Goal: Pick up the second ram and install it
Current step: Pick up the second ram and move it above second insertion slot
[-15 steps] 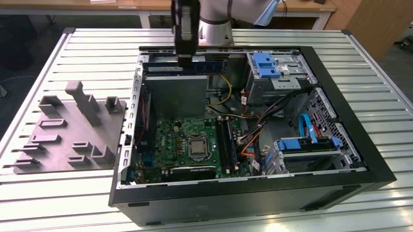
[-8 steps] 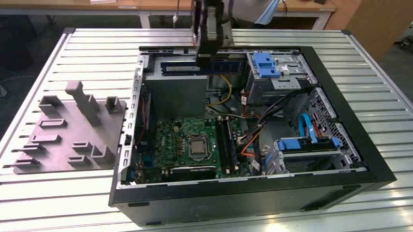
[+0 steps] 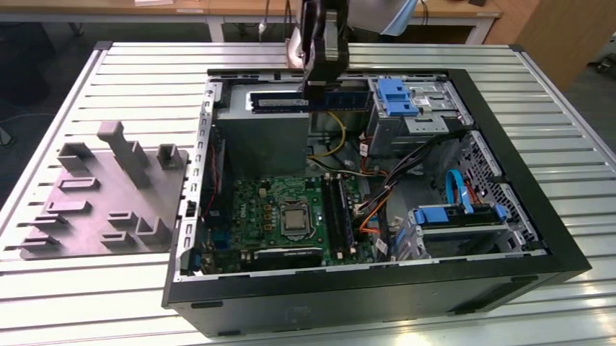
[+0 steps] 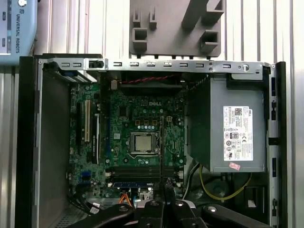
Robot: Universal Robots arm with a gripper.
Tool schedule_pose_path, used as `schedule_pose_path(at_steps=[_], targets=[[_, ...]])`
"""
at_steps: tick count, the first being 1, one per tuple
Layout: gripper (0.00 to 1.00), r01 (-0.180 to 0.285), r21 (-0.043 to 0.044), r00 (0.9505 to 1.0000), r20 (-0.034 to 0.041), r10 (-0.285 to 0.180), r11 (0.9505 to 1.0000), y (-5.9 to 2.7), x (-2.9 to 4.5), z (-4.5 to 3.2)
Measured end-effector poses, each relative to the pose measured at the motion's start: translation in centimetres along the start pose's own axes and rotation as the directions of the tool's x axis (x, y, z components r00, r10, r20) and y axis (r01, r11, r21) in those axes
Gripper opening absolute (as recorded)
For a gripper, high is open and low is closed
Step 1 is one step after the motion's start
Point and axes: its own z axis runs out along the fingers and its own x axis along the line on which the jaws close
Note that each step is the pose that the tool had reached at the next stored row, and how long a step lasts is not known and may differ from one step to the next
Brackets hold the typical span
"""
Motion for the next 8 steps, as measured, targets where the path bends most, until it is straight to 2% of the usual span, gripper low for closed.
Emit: schedule_pose_path(at_steps=[8], targets=[[0.11, 0.000, -0.0001, 1.0000, -0.0002, 0.000, 1.0000, -0.06, 0.07, 1.44]])
